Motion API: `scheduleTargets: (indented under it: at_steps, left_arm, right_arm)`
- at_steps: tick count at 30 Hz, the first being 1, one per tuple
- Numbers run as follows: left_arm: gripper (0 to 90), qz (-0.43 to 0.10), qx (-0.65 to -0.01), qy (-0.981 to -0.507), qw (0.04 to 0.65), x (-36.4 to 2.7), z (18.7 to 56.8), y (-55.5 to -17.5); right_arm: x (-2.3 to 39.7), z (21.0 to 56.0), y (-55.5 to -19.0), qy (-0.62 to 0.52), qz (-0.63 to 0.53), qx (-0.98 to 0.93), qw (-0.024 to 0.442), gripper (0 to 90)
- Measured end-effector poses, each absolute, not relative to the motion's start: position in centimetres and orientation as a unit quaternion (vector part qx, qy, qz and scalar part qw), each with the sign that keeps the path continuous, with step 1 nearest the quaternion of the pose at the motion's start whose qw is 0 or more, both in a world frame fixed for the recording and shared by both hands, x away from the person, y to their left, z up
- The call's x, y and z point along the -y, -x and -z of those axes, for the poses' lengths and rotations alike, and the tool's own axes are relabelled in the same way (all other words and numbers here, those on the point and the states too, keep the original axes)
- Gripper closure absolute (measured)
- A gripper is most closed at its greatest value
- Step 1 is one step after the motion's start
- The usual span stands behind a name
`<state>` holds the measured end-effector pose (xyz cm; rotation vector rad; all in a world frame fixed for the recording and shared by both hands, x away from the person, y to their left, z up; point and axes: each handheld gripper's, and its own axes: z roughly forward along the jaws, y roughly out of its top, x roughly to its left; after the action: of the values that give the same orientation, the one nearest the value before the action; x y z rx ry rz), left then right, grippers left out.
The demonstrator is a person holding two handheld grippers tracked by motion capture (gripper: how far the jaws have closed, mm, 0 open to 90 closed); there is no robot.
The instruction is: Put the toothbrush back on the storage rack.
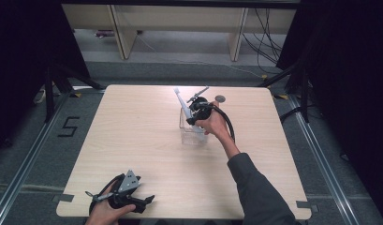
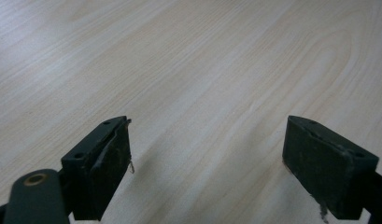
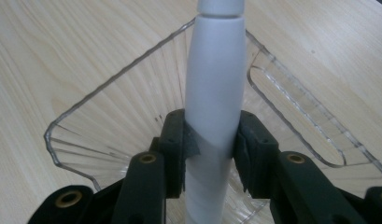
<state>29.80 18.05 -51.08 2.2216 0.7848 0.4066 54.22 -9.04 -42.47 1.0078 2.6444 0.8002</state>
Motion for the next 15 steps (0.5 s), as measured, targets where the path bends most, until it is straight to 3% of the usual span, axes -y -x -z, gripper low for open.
scheduleTargets:
  at_steps: [15]
  left_arm:
    - [15.0, -0.157, -0.304, -0.866, 0.365, -18.03, 51.11, -29.81]
  right_arm:
    - [9.00, 42.76, -54.26, -0.305, -0.262, -0.909, 0.111, 66.4]
